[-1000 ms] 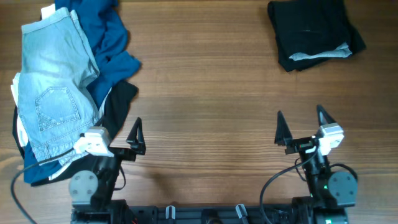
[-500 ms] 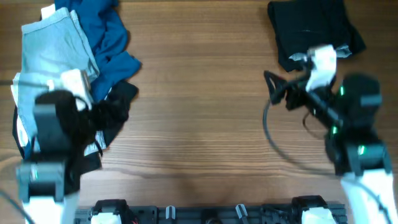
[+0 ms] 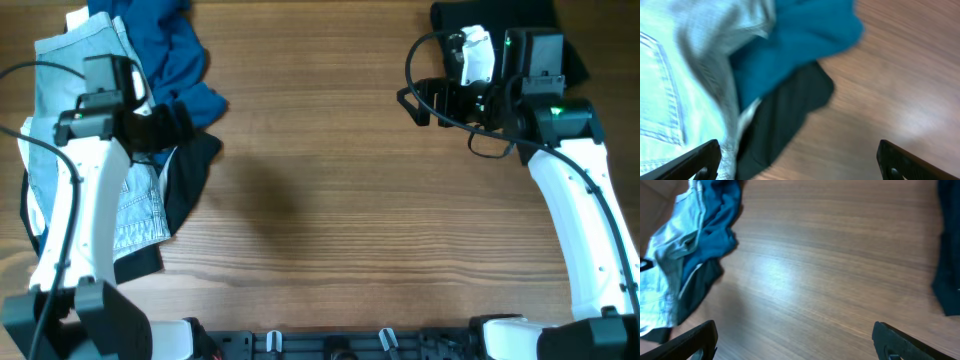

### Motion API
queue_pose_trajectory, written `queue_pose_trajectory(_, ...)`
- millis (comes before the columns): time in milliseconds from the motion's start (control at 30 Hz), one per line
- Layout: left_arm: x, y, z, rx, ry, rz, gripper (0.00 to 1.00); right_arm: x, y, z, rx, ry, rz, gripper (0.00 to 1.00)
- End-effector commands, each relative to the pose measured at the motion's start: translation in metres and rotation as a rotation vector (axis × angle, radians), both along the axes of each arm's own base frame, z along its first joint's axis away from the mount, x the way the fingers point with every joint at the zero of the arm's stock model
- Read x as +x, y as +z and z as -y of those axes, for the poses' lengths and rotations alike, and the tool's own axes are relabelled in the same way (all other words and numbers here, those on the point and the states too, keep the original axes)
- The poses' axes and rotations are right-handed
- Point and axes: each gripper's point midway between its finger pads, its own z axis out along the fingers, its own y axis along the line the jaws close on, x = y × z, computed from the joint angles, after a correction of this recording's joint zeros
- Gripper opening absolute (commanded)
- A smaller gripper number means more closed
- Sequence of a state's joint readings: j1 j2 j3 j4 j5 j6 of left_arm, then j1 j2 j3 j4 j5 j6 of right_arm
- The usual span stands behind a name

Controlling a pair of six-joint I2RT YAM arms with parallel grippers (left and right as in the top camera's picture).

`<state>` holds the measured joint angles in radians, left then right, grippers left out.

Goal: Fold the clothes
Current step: 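Reach the left gripper into the clothes pile and grasp the light-blue jeans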

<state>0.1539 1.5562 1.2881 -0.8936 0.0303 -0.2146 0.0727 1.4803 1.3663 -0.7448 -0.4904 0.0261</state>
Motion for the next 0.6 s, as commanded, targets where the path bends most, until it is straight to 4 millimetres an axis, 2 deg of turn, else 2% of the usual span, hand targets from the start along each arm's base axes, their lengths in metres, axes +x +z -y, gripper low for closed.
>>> queue_pose_trajectory(0, 0.004, -0.007, -0.04, 0.051, 0.1, -0.004, 0.99, 0.002, -0.001, -0.011, 0.055, 0.031, -0.027, 0.99)
queue_pose_trajectory(67, 0.004, -0.014, -0.058, 0.076, 0.144, -0.021, 0.99, 0.004, -0.006, -0.011, 0.052, 0.033, -0.04, 0.98)
queue_pose_trajectory(133, 0.003, -0.022, -0.065, 0.08, 0.141, -0.038, 0.98, 0.006, -0.012, -0.011, 0.052, 0.032, -0.054, 0.97)
queue_pose_trajectory(233, 0.008, -0.044, -0.067, 0.092, 0.087, -0.086, 0.97, 0.009, -0.018, -0.011, 0.051, 0.032, -0.069, 0.95)
queue_pose_trajectory(467, 0.019, -0.087, -0.075, 0.091, 0.097, -0.144, 0.92, 0.007, -0.025, -0.011, 0.04, 0.042, -0.084, 0.94)
queue_pose_trajectory(567, 0.016, -0.102, -0.077, 0.092, 0.107, -0.184, 0.81, 0.007, -0.025, -0.011, 0.04, 0.041, -0.084, 0.94)
